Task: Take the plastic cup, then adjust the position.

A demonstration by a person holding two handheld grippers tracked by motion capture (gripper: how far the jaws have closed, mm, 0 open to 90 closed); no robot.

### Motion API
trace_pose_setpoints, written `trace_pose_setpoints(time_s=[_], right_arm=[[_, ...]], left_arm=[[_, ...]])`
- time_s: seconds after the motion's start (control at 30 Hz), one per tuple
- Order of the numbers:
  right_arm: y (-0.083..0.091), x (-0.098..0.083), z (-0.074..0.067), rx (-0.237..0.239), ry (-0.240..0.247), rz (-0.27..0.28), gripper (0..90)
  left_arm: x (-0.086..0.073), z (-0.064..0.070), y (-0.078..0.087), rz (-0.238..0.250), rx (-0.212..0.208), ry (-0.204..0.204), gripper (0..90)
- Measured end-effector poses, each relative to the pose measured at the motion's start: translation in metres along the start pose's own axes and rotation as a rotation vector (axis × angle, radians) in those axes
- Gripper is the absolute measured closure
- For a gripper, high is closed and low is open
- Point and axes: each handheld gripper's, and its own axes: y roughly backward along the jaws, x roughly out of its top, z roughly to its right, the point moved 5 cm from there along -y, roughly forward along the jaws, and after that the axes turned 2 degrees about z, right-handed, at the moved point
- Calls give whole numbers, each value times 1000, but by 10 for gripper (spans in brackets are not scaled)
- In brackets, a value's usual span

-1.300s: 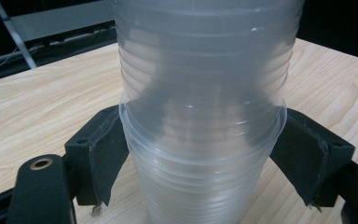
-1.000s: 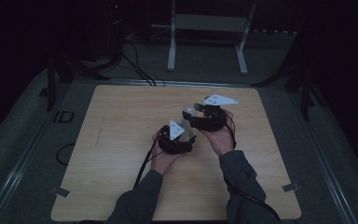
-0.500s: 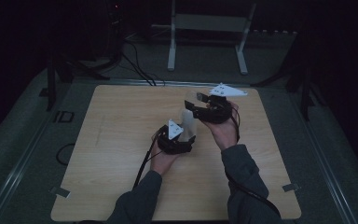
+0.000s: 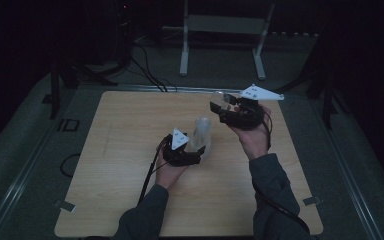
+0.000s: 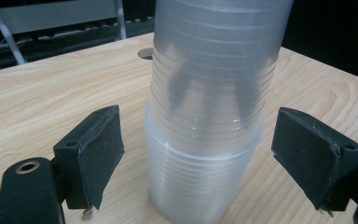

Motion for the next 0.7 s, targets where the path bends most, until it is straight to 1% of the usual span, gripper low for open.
trace_pose_setpoints(time_s=[0.03, 0.13, 0.3, 0.4, 0.5, 0.57, 0.6, 0.63, 0.67, 0.7], right_arm=[[8, 0, 4, -11, 2, 4, 403], [18, -3, 11, -29, 3, 3, 402], [31, -17, 20, -55, -2, -18, 404], [35, -27, 23, -65, -6, -30, 404], [38, -38, 25, -72, -6, -52, 404], [39, -41, 25, -73, -7, -56, 404], [40, -45, 25, -75, -9, -60, 404], [41, -54, 24, -75, -18, -68, 404], [41, -54, 24, -75, -18, -68, 404], [41, -58, 23, -78, -18, -76, 404]], left_arm=[[0, 0, 2, 4, -5, 0, 162], [0, 1, 9, 11, -16, -3, 163], [-1, 5, 18, 20, -39, 6, 170], [0, 8, 24, 34, -43, 0, 193], [0, 11, 30, 31, -56, -2, 194], [-1, 12, 32, 33, -57, -1, 194], [-1, 12, 32, 33, -57, -1, 194], [-2, 14, 36, 36, -60, -5, 193], [-2, 14, 36, 36, -60, -5, 193], [-2, 14, 36, 36, -60, -5, 193]])
